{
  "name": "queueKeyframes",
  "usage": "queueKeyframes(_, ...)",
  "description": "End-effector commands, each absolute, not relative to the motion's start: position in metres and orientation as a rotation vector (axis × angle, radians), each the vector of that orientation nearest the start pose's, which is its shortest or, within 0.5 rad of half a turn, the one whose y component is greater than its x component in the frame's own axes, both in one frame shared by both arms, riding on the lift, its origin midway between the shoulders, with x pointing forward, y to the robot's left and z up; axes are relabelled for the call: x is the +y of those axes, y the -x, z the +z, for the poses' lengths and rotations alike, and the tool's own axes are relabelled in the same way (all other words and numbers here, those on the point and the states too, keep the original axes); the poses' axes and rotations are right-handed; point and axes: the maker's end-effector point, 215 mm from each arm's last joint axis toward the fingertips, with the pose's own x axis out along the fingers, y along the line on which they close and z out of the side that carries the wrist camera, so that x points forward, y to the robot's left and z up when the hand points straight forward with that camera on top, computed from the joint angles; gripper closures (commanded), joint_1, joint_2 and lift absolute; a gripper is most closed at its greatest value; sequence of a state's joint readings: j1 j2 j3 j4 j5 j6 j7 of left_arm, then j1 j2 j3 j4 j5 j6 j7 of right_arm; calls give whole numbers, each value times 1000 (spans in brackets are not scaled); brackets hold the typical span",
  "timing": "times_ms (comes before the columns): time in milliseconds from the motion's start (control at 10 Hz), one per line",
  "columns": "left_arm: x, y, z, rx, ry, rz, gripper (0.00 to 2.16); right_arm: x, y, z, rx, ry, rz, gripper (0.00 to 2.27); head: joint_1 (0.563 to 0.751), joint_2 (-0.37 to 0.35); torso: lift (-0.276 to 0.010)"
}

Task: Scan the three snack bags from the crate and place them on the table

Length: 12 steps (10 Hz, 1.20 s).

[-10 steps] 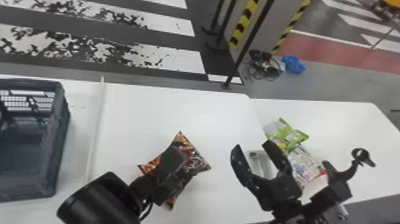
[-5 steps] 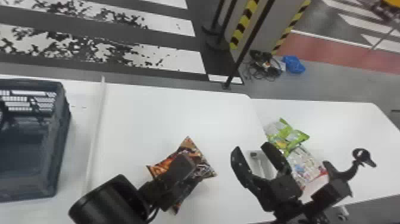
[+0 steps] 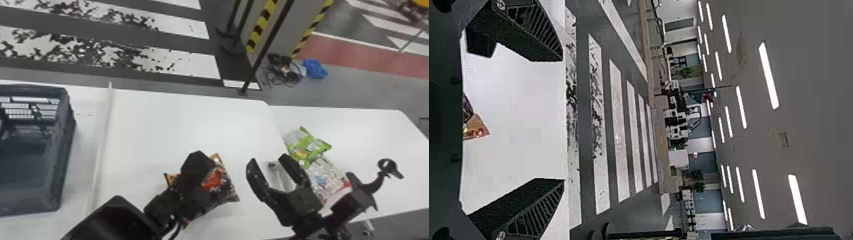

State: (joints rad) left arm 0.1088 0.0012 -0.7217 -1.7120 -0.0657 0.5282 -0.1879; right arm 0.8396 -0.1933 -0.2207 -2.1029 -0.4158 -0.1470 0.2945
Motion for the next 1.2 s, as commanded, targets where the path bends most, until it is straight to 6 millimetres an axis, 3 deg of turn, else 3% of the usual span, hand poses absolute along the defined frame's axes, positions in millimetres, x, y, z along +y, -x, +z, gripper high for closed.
queueKeyframes(0, -135, -380, -442, 420, -86, -790, 66, -296, -337, -365, 113, -135, 183, 66, 695, -350, -37)
queueKeyframes(200, -57, -399, -431, 367, -51, -642, 66, -290, -337, -368, 121, -141, 196, 70, 695, -350, -37)
queueKeyframes(500, 32, -406, -406, 281, -15, -462, 66, -282, -335, -375, 136, -144, 211, 76, 695, -350, -37)
queueKeyframes(700, 89, -397, -395, 226, 23, -353, 66, -274, -330, -389, 162, -158, 228, 76, 695, -350, -37)
queueKeyframes(800, 117, -389, -400, 226, 46, -305, 66, -267, -327, -398, 182, -166, 240, 76, 695, -308, -37)
queueKeyframes(1000, 173, -372, -393, 185, 68, -221, 70, -237, -321, -418, 220, -155, 290, 80, 695, -232, -37)
queueKeyframes(1100, 186, -363, -389, 172, 87, -200, 70, -216, -313, -435, 256, -139, 326, 83, 695, -165, -37)
